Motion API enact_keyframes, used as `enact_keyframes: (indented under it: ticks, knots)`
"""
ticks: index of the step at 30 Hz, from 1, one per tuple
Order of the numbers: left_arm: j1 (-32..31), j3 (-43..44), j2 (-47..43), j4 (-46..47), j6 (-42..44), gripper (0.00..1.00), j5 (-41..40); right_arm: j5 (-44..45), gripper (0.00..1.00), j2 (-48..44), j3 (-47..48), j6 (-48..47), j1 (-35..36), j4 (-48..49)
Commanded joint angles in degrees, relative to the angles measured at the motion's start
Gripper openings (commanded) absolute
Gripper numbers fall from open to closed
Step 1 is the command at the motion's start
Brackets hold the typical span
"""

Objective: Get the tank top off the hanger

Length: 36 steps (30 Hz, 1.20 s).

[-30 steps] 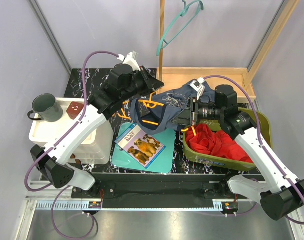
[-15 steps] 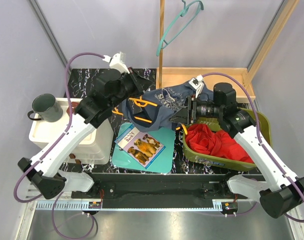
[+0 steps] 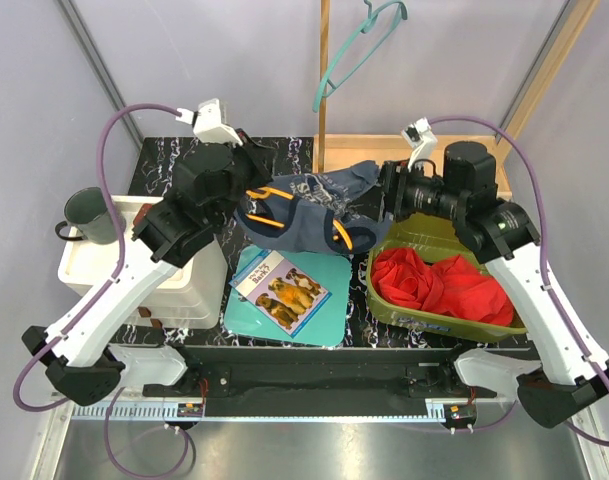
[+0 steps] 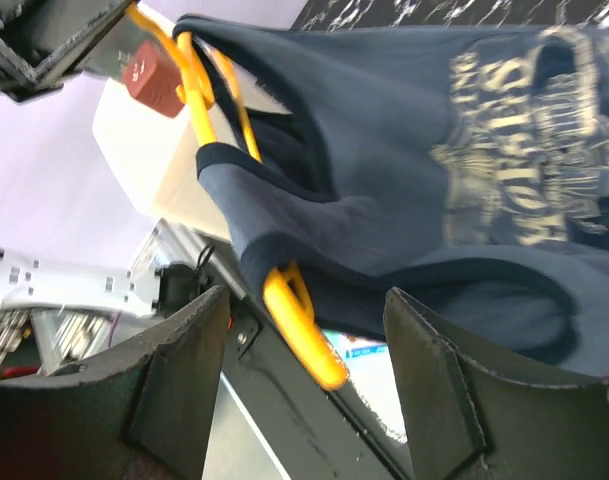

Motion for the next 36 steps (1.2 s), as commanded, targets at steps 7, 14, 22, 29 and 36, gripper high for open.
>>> enact_keyframes:
  ticks: [7, 14, 22, 29, 36]
  knots:
    - [-0.1, 7.7, 2.7, 2.6, 7.9, 0.0, -16.8, 11.2, 0.63, 10.7, 18.1, 0.6, 9.9, -8.9]
    - [0.0, 9.2, 3.7, 2.8, 8.4, 0.0, -18.4, 15.2, 0.49, 15.0, 18.5, 3.9, 17.1, -4.7]
    - [-0.1, 9.4, 3.5, 2.9, 7.8, 0.0, -16.8, 21.3, 0.5, 16.1, 14.7, 7.4, 17.9, -3.1]
    - [-0.1, 9.1, 3.0, 2.9, 6.4, 0.0, -15.3, 23.7, 0.63, 15.8, 11.9, 12.1, 17.8, -0.1]
    - [-0.2, 8.3, 3.1, 2.9, 1.4, 0.0, -10.7, 24.8, 0.63, 17.3, 9.6, 13.5, 18.0, 7.6]
